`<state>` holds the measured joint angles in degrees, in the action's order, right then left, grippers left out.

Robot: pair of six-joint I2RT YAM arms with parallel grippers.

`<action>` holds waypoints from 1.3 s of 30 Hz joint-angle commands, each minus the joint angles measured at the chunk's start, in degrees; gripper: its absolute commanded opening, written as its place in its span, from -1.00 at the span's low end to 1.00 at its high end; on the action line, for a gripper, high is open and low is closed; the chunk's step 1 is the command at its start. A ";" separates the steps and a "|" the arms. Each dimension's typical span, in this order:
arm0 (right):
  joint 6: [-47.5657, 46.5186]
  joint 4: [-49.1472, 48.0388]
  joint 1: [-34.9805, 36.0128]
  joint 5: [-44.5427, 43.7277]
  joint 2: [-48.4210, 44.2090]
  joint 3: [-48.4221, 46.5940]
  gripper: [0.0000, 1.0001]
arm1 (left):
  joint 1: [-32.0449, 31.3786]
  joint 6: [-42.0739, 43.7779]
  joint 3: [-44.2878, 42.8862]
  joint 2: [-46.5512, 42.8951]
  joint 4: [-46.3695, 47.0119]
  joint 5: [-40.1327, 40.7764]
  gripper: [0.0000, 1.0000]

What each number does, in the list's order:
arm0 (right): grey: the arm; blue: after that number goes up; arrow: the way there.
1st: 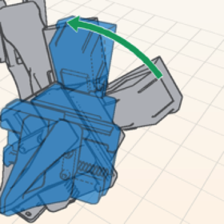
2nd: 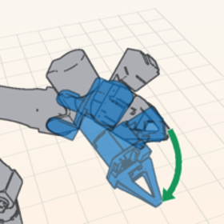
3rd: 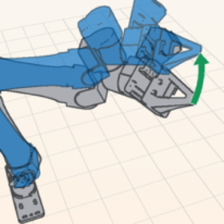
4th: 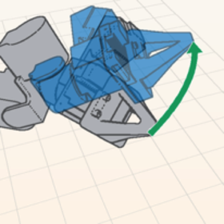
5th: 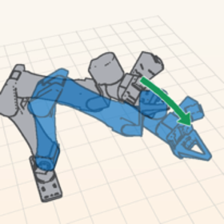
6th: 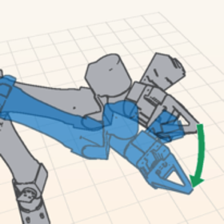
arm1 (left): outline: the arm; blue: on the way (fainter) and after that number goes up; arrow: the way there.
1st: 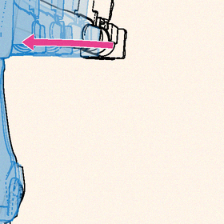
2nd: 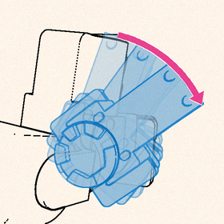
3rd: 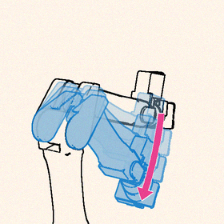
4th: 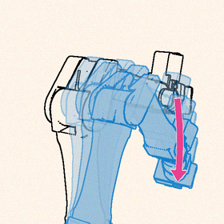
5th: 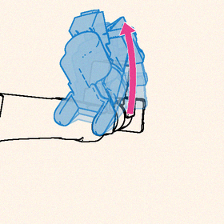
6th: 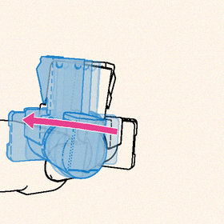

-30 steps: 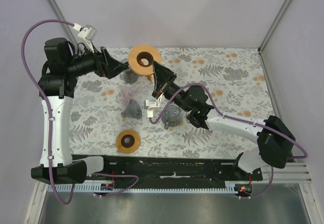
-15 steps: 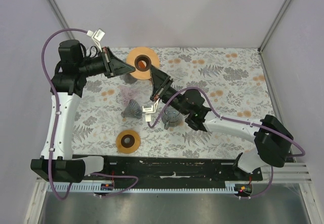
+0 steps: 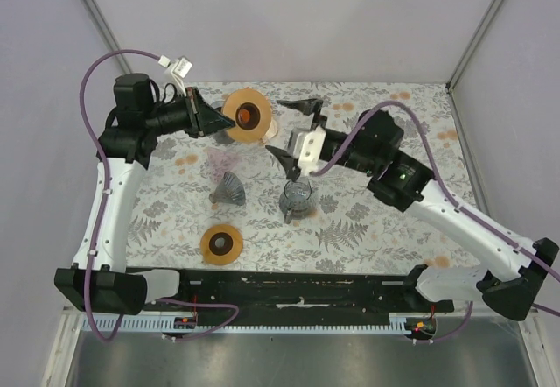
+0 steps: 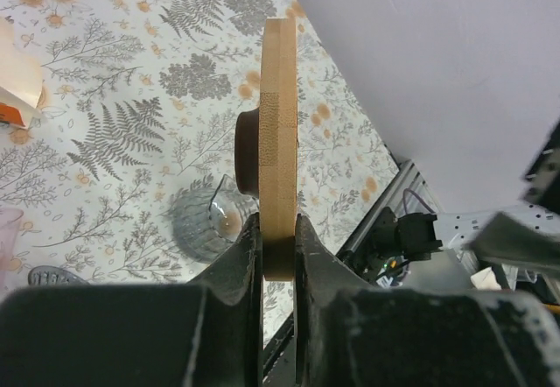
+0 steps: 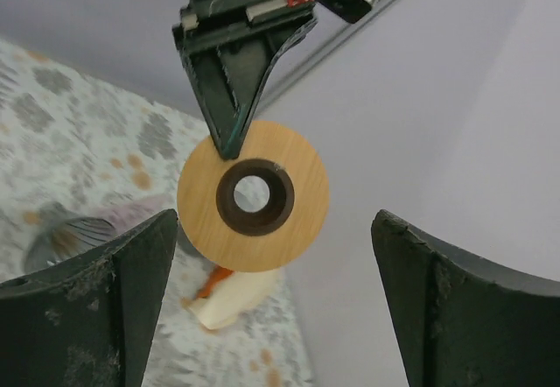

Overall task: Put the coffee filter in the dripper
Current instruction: Place the dripper holder onto the coffee server.

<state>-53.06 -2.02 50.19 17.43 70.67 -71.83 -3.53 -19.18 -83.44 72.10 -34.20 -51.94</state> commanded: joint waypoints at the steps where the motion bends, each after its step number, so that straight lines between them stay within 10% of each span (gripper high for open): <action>1: 29.80 13.36 -5.27 9.65 4.28 -11.55 0.96 | -1.39 5.55 0.73 -1.51 0.54 1.58 -0.96; 18: 33.54 24.17 -5.55 -4.69 27.58 -34.25 0.76 | -2.80 3.45 3.10 -0.91 2.28 -2.89 -0.96; 26: 35.39 21.71 -5.55 -8.64 31.80 -35.66 0.05 | -2.89 1.87 4.95 -0.55 4.31 -5.18 -0.96; 29: 35.92 22.15 -5.55 -11.09 31.37 -35.22 -0.80 | -2.89 2.04 5.04 -0.73 4.23 -5.10 -0.96; 31: 36.44 22.93 -5.63 -13.12 30.14 -34.17 -1.00 | -2.80 3.00 4.43 -0.47 3.35 -3.44 -0.96; 36: 39.16 34.95 -7.91 -15.32 28.81 -36.79 -1.00 | -2.62 12.39 -1.19 1.73 -4.02 9.46 0.58; 39: 40.31 45.58 -9.41 -17.07 29.96 -39.96 -1.00 | -1.49 15.92 -3.83 1.91 -6.41 18.95 0.74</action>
<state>-16.03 31.64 43.20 5.39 101.54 -106.13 -5.91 -10.59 -82.02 73.97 -37.39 -44.99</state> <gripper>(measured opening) 0.486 0.840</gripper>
